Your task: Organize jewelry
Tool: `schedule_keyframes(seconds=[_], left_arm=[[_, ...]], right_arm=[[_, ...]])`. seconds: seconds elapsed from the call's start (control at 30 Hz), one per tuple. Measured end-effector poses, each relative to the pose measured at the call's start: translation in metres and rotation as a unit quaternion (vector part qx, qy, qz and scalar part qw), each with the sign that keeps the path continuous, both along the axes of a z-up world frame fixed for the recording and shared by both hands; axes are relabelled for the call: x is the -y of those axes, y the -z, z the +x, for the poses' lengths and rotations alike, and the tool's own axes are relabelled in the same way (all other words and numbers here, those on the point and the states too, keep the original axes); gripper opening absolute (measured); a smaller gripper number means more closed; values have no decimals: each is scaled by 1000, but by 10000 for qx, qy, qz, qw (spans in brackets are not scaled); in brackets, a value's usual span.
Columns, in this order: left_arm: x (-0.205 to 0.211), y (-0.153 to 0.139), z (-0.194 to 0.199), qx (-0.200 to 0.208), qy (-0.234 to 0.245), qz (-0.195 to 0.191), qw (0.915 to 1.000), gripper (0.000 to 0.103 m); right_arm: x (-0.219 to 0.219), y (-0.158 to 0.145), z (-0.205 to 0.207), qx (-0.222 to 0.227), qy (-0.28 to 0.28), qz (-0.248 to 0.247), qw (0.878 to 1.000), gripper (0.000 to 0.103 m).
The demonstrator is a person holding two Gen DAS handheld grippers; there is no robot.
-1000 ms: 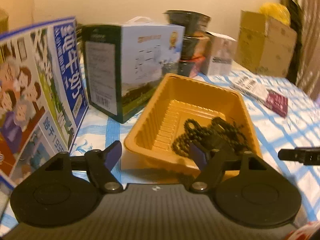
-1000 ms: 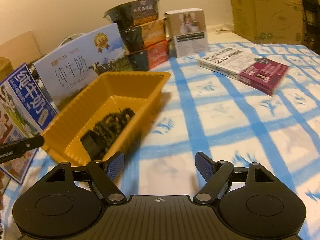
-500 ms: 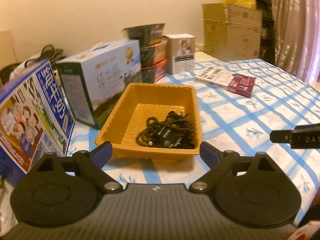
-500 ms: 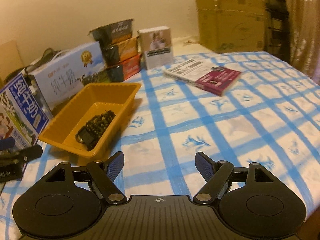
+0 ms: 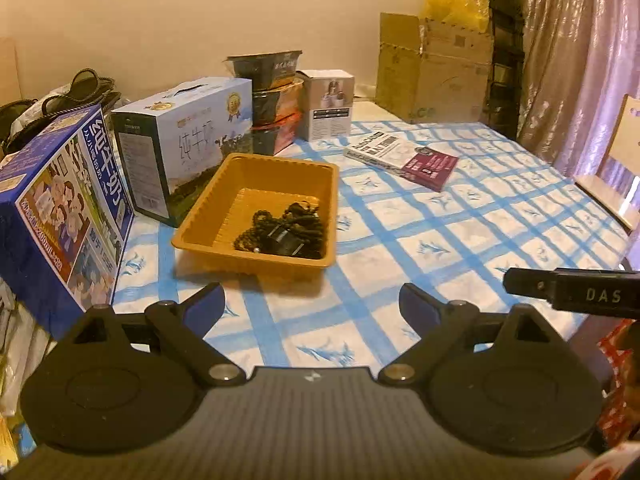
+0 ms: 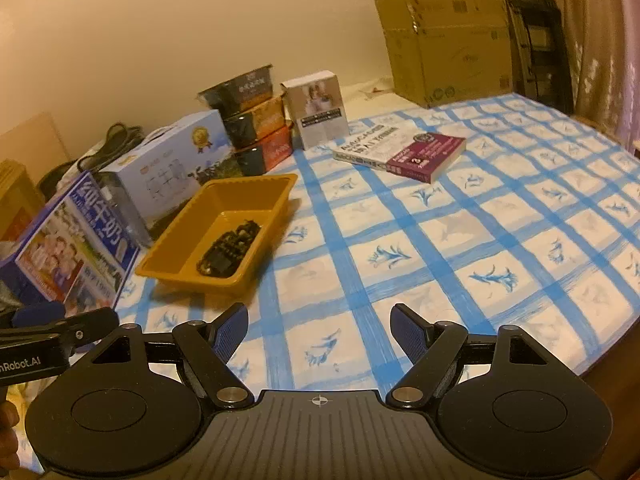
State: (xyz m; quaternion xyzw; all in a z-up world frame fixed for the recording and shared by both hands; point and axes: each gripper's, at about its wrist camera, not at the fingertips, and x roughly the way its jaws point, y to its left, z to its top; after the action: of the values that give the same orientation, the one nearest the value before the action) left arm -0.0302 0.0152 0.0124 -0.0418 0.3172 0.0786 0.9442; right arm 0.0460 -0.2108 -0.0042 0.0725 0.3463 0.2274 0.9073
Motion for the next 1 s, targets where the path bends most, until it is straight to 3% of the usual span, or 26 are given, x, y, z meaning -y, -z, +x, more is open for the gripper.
schedule_keyframes(seconds=[0.5, 1.0], left_arm=[[33, -1, -44, -4, 227, -104, 9997, 93], [44, 16, -59, -91, 405, -47, 9991, 93]], right_arm=[[25, -1, -61, 160, 1, -116, 9998, 78], [35, 8, -93, 236, 70, -48, 9997, 78]])
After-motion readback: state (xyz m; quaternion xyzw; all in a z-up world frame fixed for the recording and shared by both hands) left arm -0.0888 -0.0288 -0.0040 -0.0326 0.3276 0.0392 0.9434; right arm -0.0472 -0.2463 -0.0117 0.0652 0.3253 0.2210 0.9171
